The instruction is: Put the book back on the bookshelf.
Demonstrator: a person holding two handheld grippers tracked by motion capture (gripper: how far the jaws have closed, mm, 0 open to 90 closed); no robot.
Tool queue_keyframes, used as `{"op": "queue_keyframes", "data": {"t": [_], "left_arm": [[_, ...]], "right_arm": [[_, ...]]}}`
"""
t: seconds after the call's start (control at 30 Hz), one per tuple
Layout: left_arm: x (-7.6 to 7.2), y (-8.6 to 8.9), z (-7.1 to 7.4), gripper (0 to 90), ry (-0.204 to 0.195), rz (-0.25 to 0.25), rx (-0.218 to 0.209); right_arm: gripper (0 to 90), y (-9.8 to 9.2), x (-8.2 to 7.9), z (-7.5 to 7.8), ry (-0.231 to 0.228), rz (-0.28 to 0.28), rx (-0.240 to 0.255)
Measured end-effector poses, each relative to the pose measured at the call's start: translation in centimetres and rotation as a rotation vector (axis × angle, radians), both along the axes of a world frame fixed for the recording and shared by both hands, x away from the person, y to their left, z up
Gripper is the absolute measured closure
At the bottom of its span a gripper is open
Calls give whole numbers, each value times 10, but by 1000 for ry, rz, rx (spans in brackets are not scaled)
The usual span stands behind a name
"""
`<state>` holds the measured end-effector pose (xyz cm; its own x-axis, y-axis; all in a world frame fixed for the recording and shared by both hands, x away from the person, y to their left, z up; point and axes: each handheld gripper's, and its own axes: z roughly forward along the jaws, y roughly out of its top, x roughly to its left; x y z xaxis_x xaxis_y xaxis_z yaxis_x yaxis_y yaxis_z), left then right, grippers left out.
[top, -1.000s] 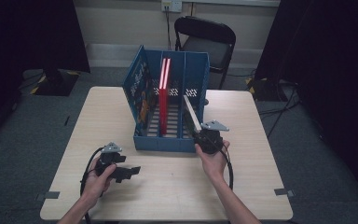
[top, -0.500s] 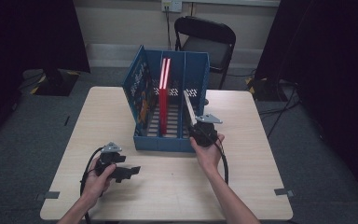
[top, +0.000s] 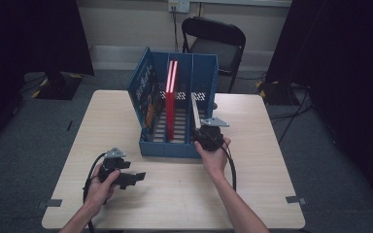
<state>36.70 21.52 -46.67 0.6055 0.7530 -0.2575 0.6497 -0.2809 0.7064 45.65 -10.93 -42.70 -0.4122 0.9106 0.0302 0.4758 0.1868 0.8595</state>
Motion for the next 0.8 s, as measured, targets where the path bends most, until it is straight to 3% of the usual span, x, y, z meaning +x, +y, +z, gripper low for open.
{"op": "queue_keyframes", "data": {"t": [0.2, 0.8], "left_arm": [[1, 0, -1, 164, 0, 8, 0], [2, 4, -1, 165, 4, 22, -17]], "right_arm": [[683, 0, -3, 3, -8, 9, 13], [678, 16, 19, 7, 14, -20, 1]]}}
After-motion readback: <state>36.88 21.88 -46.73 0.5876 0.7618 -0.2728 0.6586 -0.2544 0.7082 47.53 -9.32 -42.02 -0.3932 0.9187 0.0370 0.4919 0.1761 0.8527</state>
